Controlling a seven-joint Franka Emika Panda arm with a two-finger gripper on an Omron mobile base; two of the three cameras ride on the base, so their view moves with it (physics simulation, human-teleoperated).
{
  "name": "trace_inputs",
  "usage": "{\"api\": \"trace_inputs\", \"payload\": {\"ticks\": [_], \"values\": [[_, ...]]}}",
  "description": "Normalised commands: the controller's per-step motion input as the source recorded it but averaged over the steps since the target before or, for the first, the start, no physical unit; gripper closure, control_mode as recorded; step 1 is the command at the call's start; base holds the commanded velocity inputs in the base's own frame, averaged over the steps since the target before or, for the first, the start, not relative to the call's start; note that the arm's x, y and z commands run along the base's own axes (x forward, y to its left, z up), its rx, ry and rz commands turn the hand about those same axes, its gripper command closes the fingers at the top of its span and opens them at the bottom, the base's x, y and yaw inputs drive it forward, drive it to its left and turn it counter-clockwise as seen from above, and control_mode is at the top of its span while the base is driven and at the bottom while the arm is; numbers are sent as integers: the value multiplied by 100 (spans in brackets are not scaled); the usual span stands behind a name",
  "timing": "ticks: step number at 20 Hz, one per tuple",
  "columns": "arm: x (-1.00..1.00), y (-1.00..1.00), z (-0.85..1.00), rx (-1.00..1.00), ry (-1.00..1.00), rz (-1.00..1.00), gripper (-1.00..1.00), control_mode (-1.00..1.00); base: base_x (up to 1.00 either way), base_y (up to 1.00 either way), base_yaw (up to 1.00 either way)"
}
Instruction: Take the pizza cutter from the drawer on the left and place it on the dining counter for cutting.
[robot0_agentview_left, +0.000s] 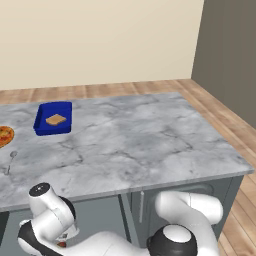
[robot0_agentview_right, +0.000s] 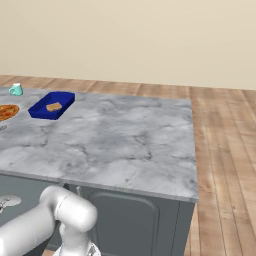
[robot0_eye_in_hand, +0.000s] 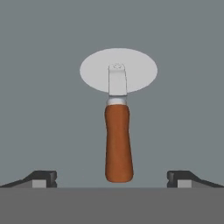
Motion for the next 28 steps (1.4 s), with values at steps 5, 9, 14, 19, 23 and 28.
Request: {"api": "trace_inputs", "payload": {"ticks": [5,9,14,19,23,28], "values": [[1,-5,-25,0,-1,1,-100,-100,0,0,0],[4,0,-21,0,0,0,-100,-100,0,0,0],[1,0,-22,0,0,0,-100,-100,0,0,0],[0,0,-24,0,0,0,-100,-100,0,0,0],[0,0,-28,0,0,0,-100,-100,0,0,0],[0,0,-26,0,0,0,-100,-100,0,0,0]]}}
